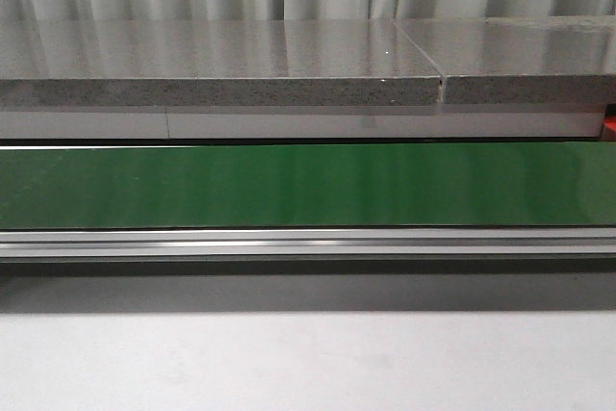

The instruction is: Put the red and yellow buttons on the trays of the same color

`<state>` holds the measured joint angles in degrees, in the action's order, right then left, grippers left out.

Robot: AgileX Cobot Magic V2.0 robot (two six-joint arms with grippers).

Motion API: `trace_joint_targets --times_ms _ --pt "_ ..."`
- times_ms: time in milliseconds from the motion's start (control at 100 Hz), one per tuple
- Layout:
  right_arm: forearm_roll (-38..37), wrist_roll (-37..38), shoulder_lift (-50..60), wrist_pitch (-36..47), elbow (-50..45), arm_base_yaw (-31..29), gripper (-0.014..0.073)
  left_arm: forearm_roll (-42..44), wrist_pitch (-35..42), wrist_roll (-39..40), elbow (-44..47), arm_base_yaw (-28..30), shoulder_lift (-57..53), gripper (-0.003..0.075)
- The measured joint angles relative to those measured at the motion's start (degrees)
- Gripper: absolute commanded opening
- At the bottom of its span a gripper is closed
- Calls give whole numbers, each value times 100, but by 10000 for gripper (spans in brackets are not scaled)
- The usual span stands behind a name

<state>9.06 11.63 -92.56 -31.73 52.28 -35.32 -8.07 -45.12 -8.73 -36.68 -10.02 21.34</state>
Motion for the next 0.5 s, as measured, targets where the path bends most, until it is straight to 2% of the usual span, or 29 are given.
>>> trace_joint_targets --times_ms 80,320,500 --pt "44 0 0 11 0 0 557 0 0 0 0 0 0 -21" --pt "135 -10 58 23 0 89 551 0 0 0 0 0 0 -21" --pt "22 -34 557 -12 0 285 551 0 0 0 0 0 0 -21"
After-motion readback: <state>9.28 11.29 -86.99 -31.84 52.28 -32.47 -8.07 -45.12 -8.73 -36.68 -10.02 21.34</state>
